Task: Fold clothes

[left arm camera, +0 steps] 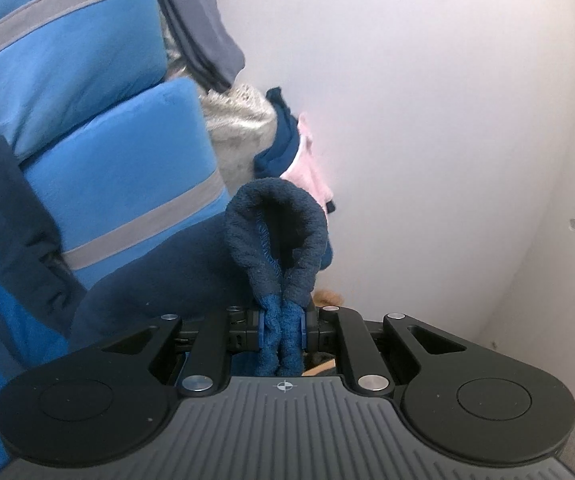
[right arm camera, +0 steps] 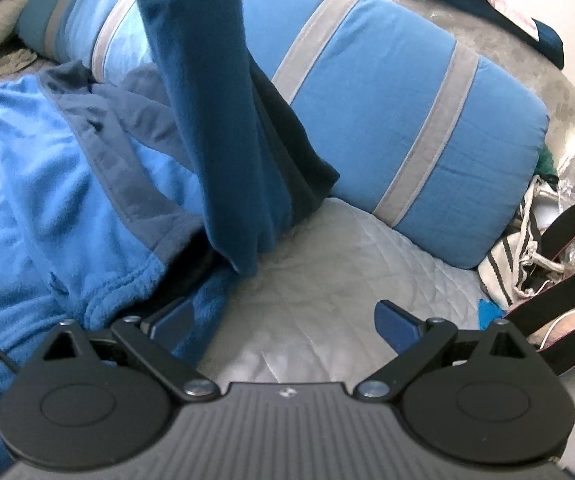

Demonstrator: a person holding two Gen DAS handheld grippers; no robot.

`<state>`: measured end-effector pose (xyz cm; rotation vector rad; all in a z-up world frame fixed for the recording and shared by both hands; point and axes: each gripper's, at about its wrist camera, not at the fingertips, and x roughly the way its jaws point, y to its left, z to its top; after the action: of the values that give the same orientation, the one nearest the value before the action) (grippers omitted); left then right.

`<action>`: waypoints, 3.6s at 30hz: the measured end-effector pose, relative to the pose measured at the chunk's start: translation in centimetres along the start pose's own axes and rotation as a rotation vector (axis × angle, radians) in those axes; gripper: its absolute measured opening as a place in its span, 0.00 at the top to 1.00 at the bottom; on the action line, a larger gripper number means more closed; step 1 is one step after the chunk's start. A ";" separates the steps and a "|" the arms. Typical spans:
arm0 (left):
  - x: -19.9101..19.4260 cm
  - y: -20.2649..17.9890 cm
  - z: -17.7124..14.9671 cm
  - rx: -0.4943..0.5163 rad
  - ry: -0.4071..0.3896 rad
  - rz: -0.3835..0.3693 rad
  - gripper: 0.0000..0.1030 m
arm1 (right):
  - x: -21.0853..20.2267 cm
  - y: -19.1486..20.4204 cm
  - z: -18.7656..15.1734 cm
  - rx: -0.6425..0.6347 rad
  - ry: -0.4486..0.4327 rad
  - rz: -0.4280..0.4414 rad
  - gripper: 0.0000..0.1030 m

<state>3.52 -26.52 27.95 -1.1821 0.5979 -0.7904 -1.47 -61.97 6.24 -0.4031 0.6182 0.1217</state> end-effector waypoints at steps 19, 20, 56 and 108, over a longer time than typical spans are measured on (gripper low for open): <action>-0.1 -3.4 2.2 0.065 -0.061 0.005 0.86 | -0.5 -0.2 2.6 0.021 -0.098 0.081 0.04; 0.0 -3.5 2.3 0.065 -0.064 0.007 0.86 | -0.3 0.1 2.9 0.021 -0.097 0.082 0.04; -1.5 -1.4 3.1 0.025 -0.084 0.071 0.86 | 3.3 -4.9 4.9 0.293 -0.035 0.152 0.03; -8.7 6.6 7.4 0.182 0.018 0.341 0.86 | 5.5 -3.2 1.3 0.280 0.004 0.193 0.88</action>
<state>5.52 -14.13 23.75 -0.8764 0.7050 -0.5516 4.42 -64.41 4.97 -0.0722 0.6671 0.2156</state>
